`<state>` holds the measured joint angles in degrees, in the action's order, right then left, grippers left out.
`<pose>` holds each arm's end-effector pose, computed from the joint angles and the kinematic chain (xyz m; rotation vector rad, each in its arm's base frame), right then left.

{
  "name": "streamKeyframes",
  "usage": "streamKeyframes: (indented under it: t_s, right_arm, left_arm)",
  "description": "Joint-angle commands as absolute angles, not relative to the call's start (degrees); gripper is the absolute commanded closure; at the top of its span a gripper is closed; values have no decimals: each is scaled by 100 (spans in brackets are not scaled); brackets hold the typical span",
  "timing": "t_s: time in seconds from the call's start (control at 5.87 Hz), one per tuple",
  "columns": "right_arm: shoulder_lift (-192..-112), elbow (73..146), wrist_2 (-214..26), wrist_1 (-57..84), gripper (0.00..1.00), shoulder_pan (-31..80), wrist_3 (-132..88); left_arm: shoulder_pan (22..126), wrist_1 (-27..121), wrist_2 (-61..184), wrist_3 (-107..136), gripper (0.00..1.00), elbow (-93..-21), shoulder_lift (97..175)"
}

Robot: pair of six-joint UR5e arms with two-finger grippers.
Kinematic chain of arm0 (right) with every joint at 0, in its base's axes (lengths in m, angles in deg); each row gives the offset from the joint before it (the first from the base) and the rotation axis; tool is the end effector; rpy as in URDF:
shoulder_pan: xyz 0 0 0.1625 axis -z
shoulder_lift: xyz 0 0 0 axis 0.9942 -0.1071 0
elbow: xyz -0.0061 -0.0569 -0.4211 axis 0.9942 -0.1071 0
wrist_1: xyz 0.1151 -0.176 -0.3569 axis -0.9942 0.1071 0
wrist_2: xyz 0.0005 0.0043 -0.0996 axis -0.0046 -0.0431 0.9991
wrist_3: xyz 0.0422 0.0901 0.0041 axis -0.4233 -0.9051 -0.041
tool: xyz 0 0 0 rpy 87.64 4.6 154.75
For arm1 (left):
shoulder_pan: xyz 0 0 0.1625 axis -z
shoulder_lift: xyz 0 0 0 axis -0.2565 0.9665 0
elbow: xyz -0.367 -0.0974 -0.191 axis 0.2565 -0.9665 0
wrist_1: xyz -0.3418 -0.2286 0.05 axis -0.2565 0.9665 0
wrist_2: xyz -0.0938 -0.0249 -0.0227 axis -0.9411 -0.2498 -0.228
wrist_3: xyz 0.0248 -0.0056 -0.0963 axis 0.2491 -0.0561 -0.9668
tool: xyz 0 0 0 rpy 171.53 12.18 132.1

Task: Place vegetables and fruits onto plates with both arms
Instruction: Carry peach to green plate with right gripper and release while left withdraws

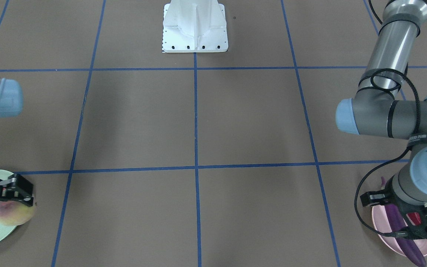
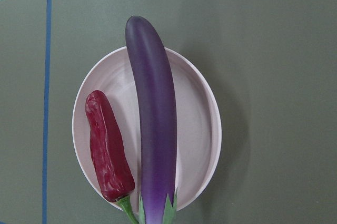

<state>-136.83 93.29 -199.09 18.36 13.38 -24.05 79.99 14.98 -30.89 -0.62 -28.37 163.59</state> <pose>-0.1781 -0.7176 0.3789 0.2741 -0.7796 -0.1916 0.2520 -0.7638 0.3880 0.0189 0.4805 -0.0295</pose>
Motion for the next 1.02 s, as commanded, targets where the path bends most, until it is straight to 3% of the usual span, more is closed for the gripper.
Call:
streamKeyframes:
  t_s: [0.0,0.68,0.85]
  right_arm:
    - [-14051,9175,-19899,1934,100,916,-1197]
    - [-14361,8193,-19890,1497,100,738,-558]
    - [-14326,7971,-19890,1486,100,808,-584]
  left_arm:
    - [8409,1496,-3567,750,0,-3649,15745]
    - [9255,1357,-4141,2408,0,-5637,13924]
    - [9256,999,-4141,2410,0,-6051,13798]
